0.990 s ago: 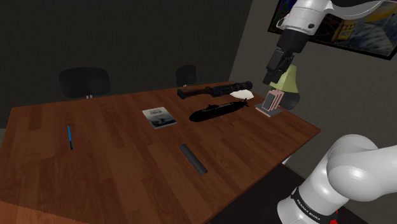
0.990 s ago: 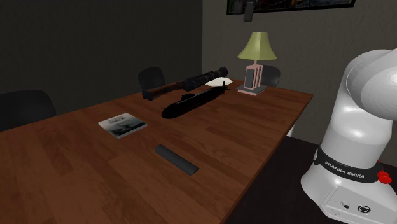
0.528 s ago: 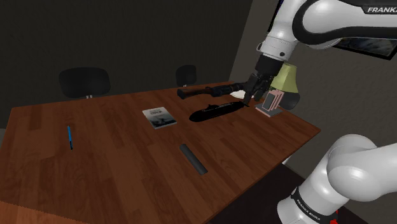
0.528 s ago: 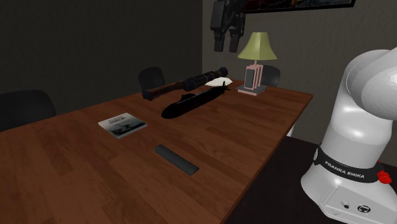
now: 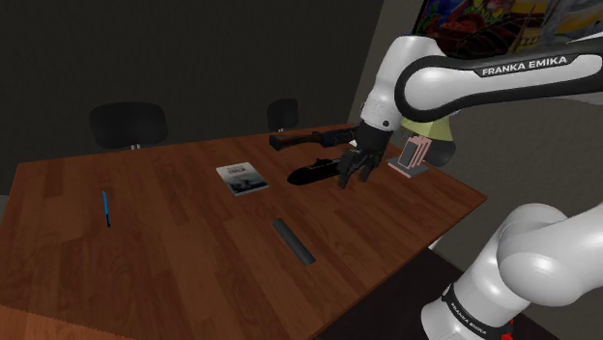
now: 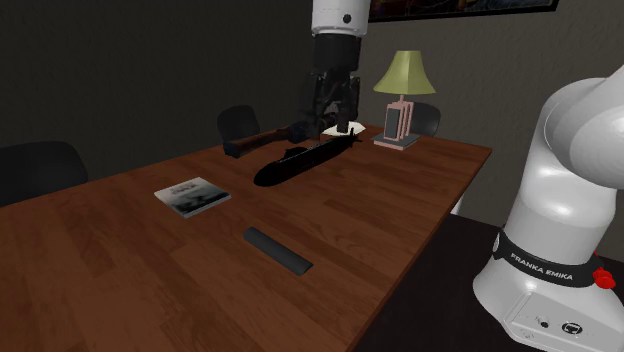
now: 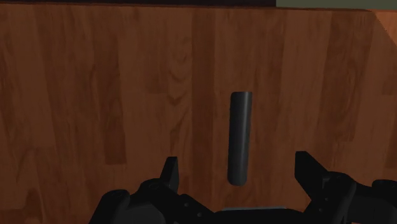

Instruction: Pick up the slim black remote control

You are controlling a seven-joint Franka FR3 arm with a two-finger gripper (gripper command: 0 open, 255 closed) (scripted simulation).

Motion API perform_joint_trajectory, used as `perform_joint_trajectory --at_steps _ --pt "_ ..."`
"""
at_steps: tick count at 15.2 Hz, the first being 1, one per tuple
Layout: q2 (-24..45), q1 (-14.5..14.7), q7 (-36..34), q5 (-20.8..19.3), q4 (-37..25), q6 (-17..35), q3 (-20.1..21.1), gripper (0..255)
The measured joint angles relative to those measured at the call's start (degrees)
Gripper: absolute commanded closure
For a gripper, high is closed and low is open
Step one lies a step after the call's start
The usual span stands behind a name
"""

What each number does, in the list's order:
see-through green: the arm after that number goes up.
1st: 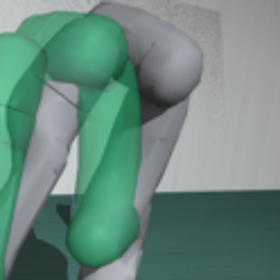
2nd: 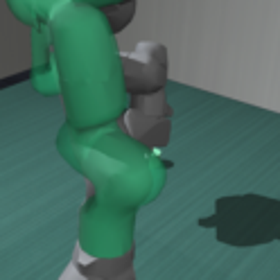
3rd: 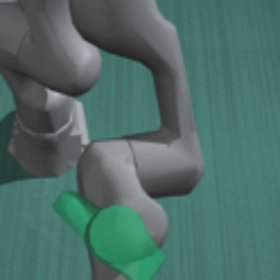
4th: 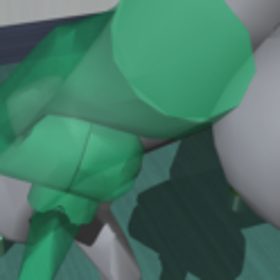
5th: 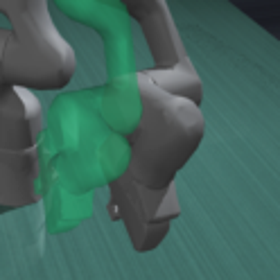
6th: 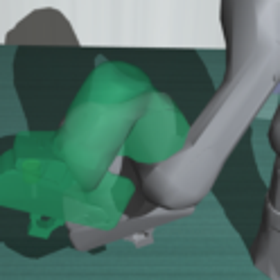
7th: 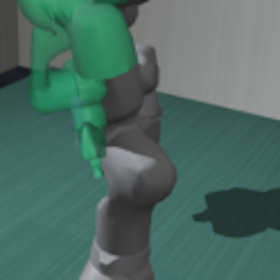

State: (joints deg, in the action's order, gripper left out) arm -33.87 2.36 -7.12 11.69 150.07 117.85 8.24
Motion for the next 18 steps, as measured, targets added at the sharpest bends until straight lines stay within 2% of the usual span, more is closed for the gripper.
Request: perform_joint_trajectory --at_steps 6,11,15,18 --pt "11.14 0.28 -3.86 1.45 2.62 13.75 3.79 0" --pt "22.66 0.24 -8.58 0.88 1.84 24.54 7.01 0" --pt "33.43 -0.01 -13.73 -2.38 -0.65 32.71 8.61 0" --pt "39.90 0.10 -16.86 -5.53 -2.74 36.88 8.25 0"
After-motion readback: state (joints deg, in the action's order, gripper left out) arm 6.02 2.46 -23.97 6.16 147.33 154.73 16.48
